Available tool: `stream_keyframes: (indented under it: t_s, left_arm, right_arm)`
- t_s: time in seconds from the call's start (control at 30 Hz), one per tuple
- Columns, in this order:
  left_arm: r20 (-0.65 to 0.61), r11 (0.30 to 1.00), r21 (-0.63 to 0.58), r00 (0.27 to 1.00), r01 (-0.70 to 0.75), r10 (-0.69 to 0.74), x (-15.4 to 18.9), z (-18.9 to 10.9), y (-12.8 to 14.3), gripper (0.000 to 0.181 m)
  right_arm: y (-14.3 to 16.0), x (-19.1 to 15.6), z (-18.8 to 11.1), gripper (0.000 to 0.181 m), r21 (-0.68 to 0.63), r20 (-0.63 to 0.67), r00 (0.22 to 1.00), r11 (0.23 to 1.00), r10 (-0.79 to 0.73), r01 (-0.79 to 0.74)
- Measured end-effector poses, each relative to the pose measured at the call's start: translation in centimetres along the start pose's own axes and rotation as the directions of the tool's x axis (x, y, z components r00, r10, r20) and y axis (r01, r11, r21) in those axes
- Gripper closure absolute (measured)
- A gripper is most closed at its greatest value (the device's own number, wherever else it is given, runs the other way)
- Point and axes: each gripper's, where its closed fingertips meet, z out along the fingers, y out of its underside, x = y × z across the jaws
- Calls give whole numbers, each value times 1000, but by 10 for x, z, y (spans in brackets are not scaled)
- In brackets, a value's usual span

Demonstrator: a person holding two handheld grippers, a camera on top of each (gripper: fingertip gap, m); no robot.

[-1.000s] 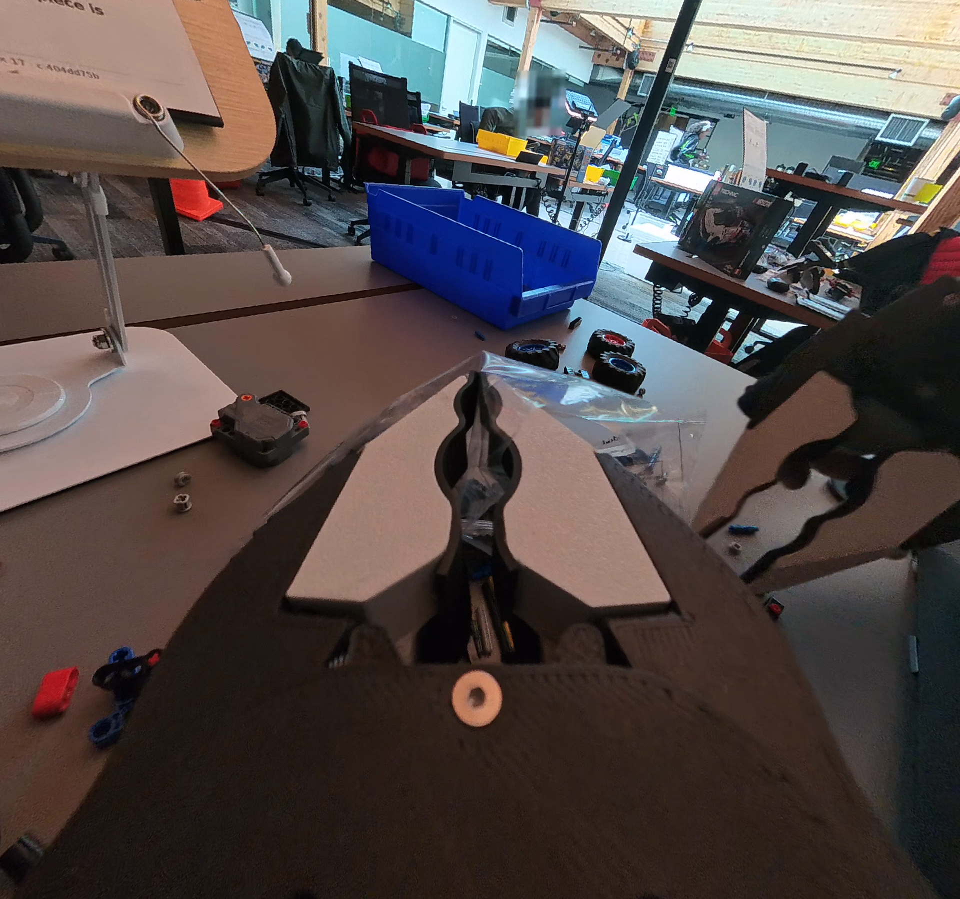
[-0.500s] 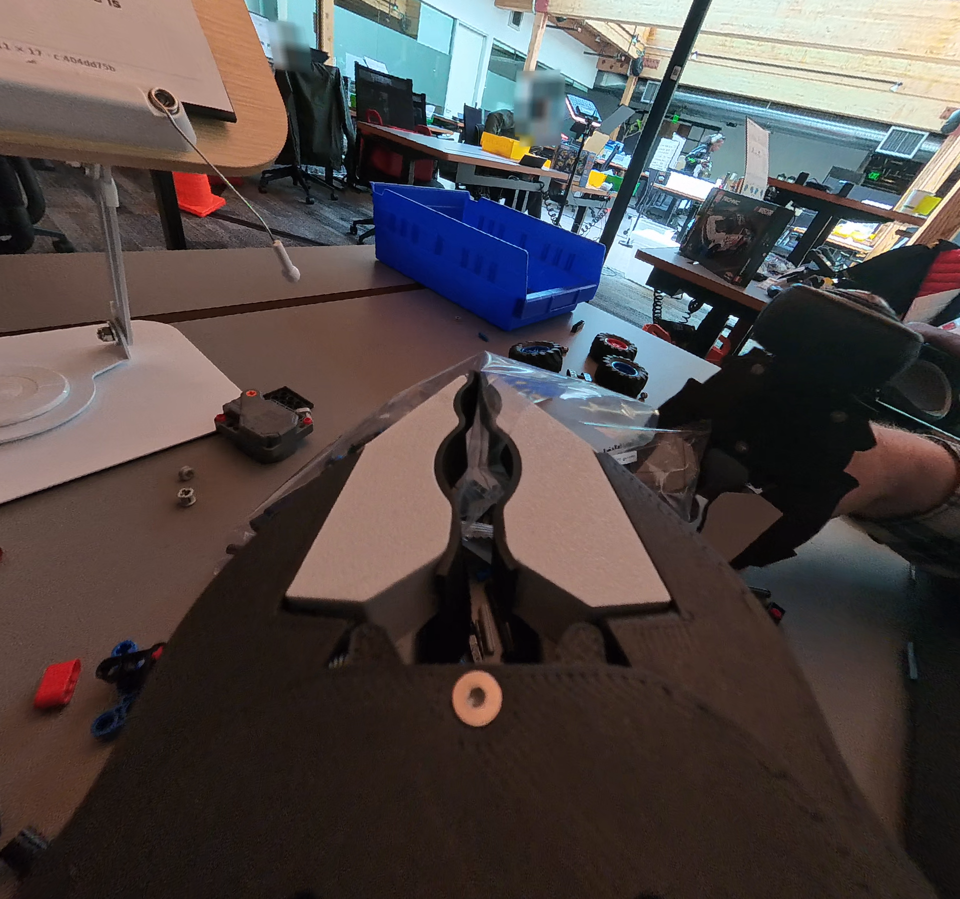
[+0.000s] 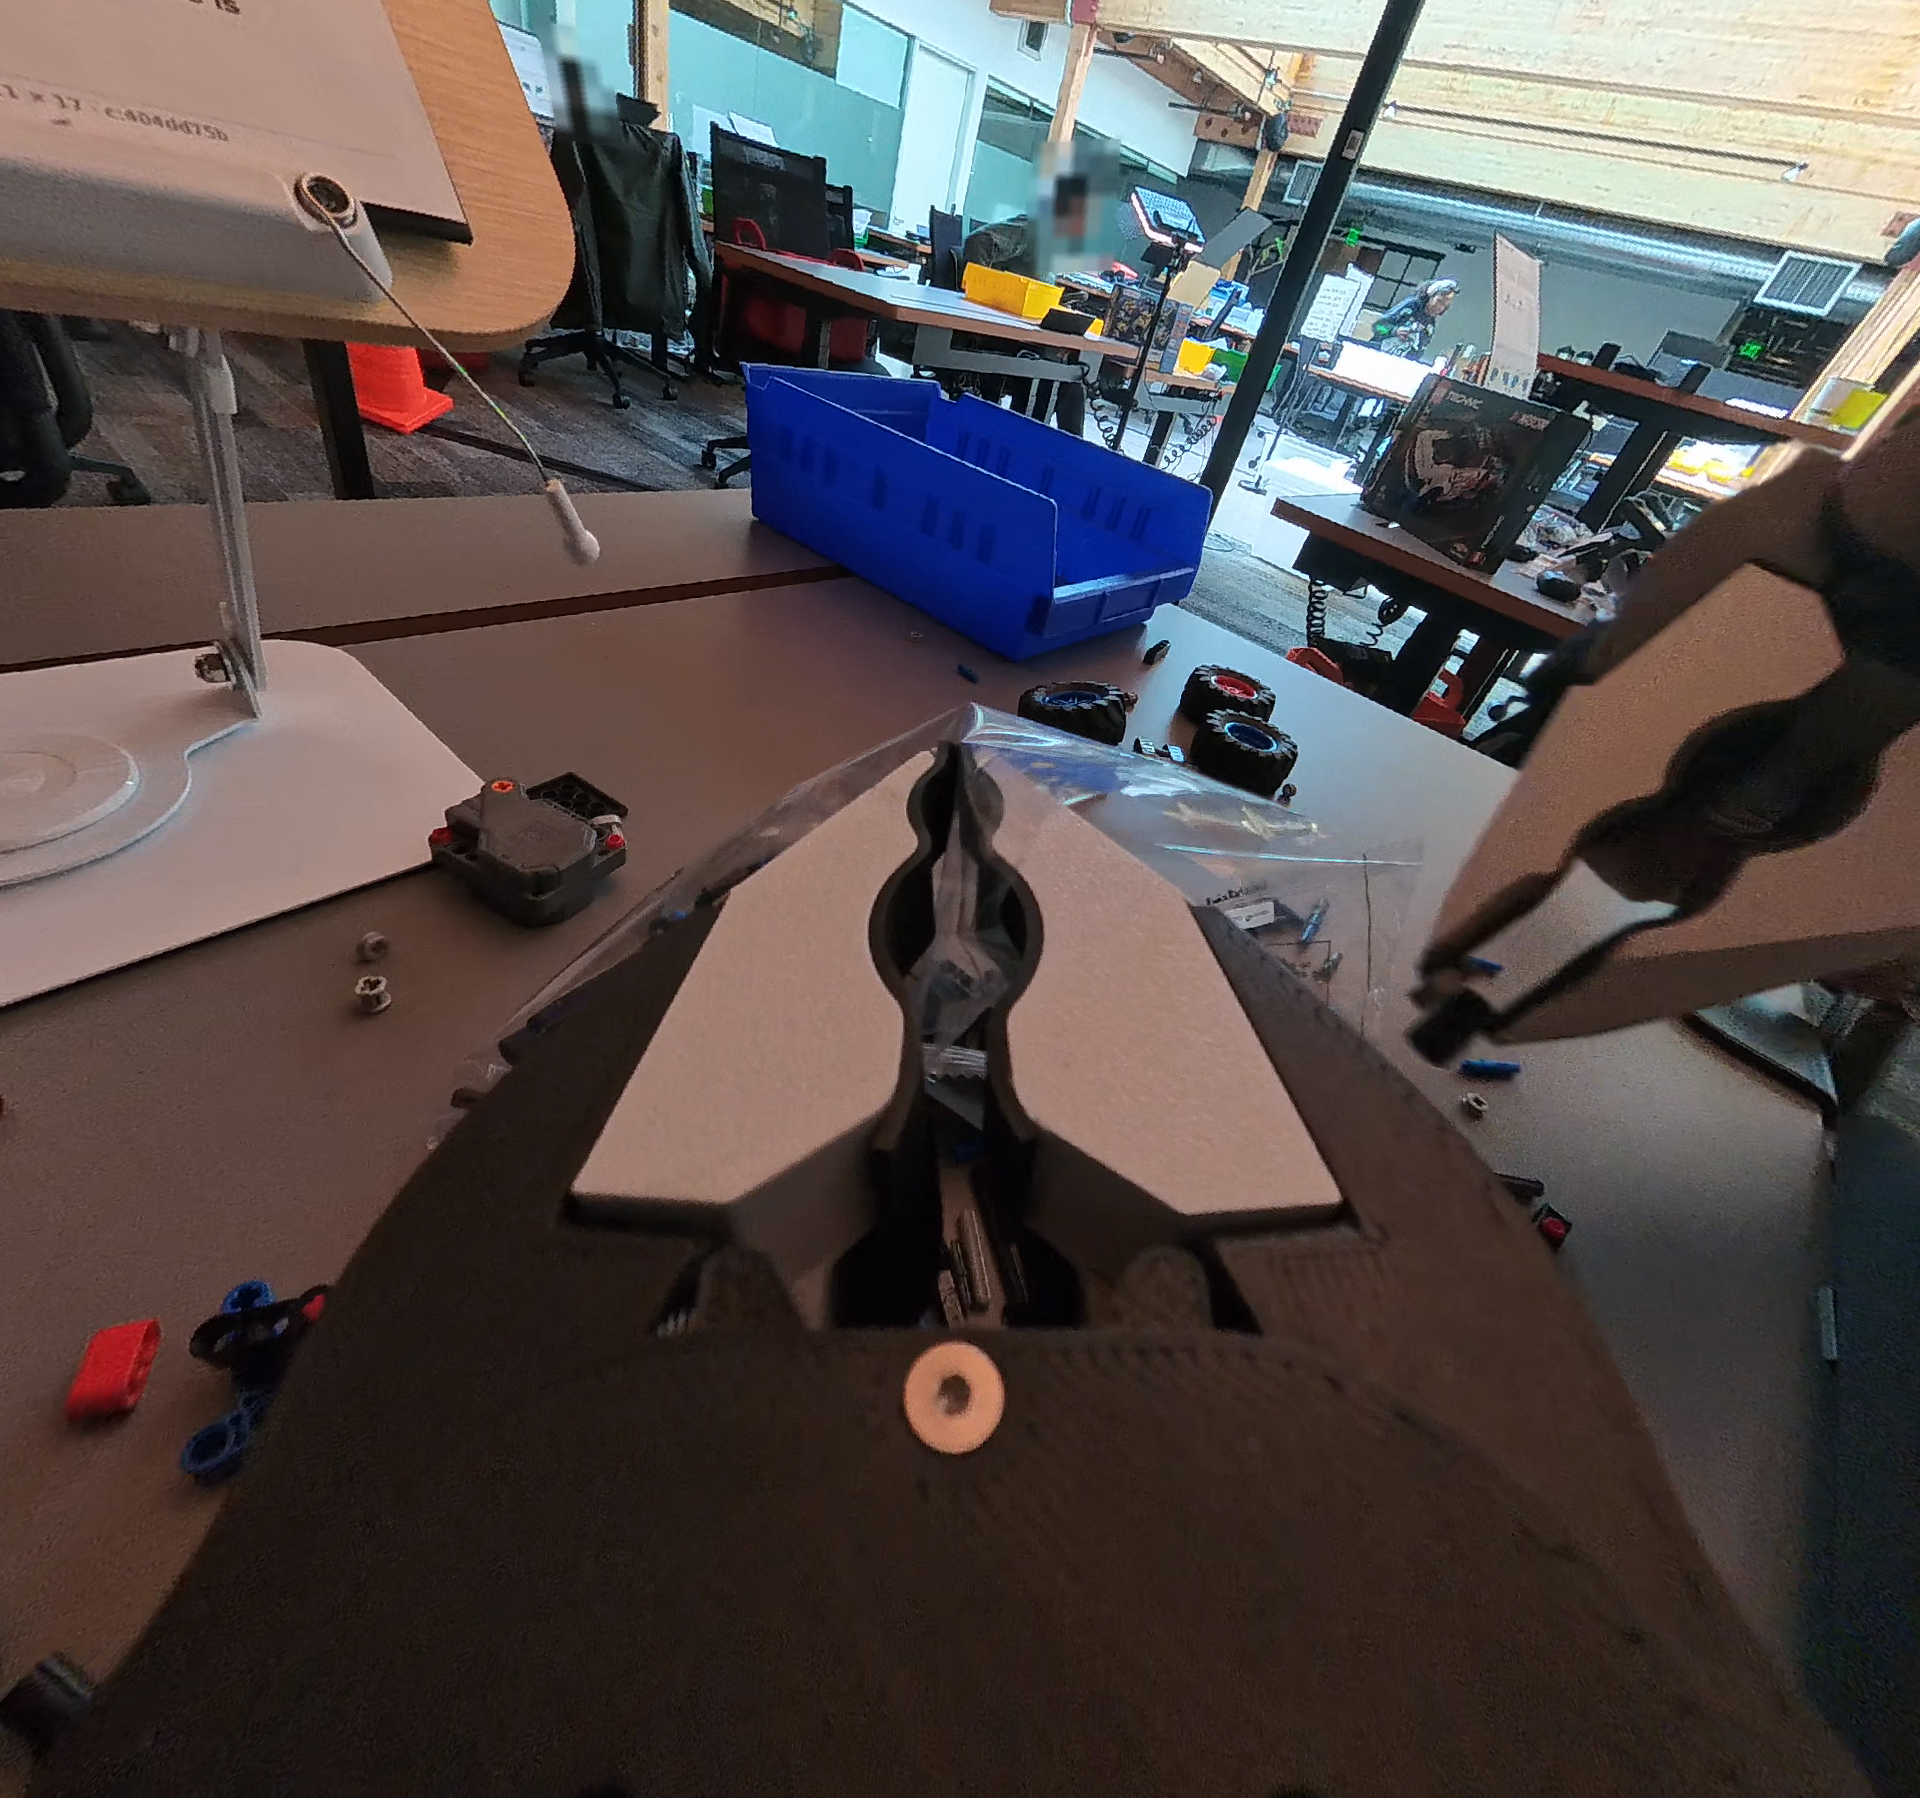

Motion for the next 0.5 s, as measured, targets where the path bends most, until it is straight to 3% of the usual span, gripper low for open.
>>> stream_keyframes:
  t_s: [0.1,0.17,0.2,0.37,0.5]
  left_arm:
    - [-1,1000,0,1000,-1,1,0,0,0,181]
    - [2,1000,-1,1000,-2,2,-1,-1,1,181]
    - [4,1000,-2,1000,-1,1,-1,-1,1,181]
    - [0,1000,0,1000,0,0,0,0,0,181]
    - [4,1000,0,1000,-1,1,-1,0,-1,181]
  right_arm:
    - [-5,31,26,171,-38,-120,993,999,19,-24]
    - [3,48,41,155,-124,-193,981,991,19,-44]
    - [3,49,43,156,-134,-194,981,991,5,-31]
    - [-10,42,8,159,-20,-203,979,1000,-7,3]
    - [20,41,-19,160,-30,-150,985,995,85,-90]
